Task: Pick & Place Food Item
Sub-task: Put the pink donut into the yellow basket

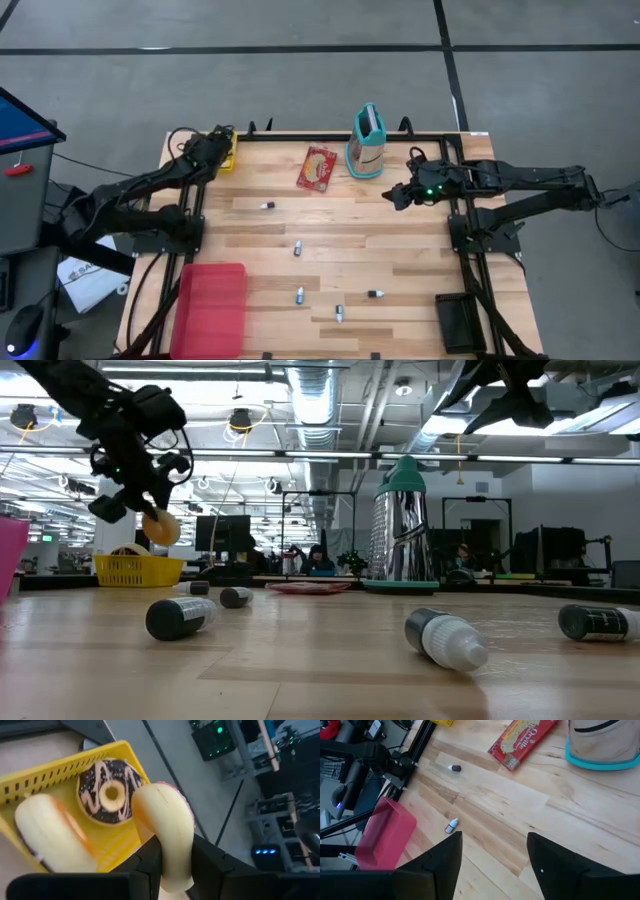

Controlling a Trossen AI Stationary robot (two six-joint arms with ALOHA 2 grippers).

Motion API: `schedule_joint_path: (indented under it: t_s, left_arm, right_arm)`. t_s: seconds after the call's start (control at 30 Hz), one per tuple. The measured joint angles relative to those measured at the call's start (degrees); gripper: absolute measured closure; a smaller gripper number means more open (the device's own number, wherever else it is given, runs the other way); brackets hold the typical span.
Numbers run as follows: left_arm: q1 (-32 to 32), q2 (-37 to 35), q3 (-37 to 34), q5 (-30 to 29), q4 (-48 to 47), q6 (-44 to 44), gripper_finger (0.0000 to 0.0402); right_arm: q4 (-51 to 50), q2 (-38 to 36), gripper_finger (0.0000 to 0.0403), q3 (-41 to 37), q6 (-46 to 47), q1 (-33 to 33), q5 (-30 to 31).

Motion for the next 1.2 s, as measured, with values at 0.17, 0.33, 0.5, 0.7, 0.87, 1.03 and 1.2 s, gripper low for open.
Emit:
schedule_joint_path:
  t_s: [0.17,0.33,0.5,0.7,0.87,1.03,1.2]
  left_arm:
    - [4.55,0.07,-2.81,2.63,7.44,4.42,0.0320]
    - [7.68,0.13,-3.39,4.16,10.34,6.33,0.0320]
    - [10.42,1.32,-3.38,6.53,11.06,7.74,0.0320]
    - [12.38,3.92,-3.38,7.30,13.68,7.87,0.0320]
    - [13.04,6.31,-3.38,8.64,15.67,7.88,0.0320]
    - [13.02,6.91,-3.38,9.62,16.80,7.86,0.0320]
    - [13.02,6.36,-3.38,9.91,17.10,7.87,0.0312]
  right_arm:
    - [-0.12,0.00,0.0188,0.00,1.42,1.08,-0.01]
    - [-0.11,0.02,0.0188,0.00,1.44,1.20,0.00]
    - [0.02,0.02,0.0188,0.00,1.44,1.17,0.15]
    - [0.04,0.02,0.0188,0.00,1.44,1.17,0.15]
    - [0.68,0.02,0.0188,0.00,1.83,1.19,0.15]
    - [1.08,0.02,0.0188,0.00,2.25,1.23,0.15]
    - [1.49,0.02,0.0188,0.00,2.47,1.68,0.18]
